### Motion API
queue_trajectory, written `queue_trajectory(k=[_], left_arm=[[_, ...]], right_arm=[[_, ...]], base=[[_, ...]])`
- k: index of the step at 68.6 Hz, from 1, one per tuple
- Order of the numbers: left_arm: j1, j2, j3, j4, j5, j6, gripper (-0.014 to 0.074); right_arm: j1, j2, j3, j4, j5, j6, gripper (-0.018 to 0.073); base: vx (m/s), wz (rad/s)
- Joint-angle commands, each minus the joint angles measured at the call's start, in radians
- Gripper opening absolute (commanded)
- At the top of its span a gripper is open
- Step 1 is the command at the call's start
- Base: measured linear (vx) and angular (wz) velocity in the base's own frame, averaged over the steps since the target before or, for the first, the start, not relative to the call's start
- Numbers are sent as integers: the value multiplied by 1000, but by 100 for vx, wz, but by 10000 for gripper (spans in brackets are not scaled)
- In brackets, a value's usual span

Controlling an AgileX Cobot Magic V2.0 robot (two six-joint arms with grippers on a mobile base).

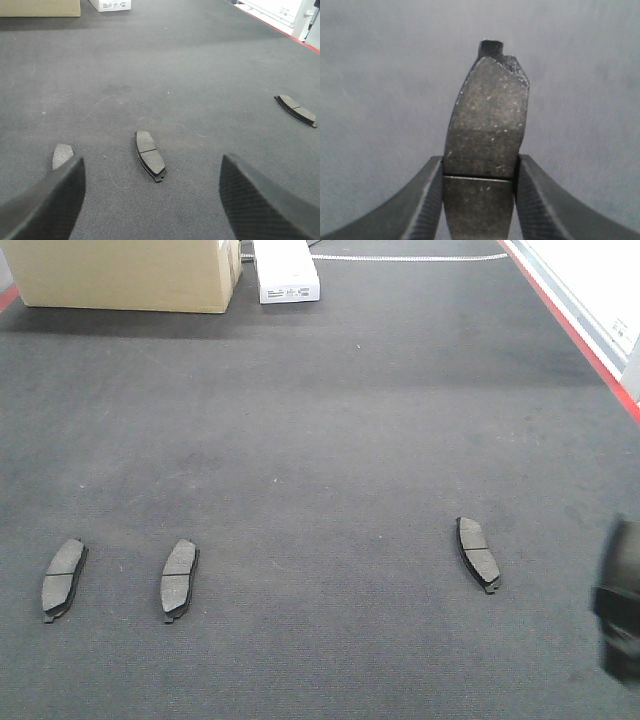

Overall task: Move and align brake pads A on conveyor
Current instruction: 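Lower the right gripper's brake pad onto the belt beside the other pad and release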

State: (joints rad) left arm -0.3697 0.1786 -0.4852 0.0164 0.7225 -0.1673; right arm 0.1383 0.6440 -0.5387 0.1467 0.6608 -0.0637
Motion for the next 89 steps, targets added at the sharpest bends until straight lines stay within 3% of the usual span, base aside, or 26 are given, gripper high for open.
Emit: queue_trajectory(k=[1,25,34,44,54,67,80,89], left_arm=[[-3,14,-22,-1,-68,1,545],[-3,14,-22,-1,-68,1,545],[-3,14,-22,-1,-68,1,545],[-3,14,-22,-1,-68,1,545],[-3,14,-22,-1,-68,1,545],[-3,14,-22,-1,-68,1,545],[-3,14,-22,-1,-68,1,545],[-3,14,-22,-1,-68,1,545]], right_arm=[[-5,143,-77,14,-72,4,5],[-5,686,-329,41,4,1,11],[2,831,-422,49,34,49,11],[105,939,-493,22,33,107,11],[219,1033,-580,-16,18,250,16],[319,1136,-679,-55,19,363,34],[346,1221,-758,-100,25,434,129],[344,1262,-771,-101,40,446,282]], base=[[0,0],[0,0],[0,0],[0,0],[0,0],[0,0],[0,0],[0,0]])
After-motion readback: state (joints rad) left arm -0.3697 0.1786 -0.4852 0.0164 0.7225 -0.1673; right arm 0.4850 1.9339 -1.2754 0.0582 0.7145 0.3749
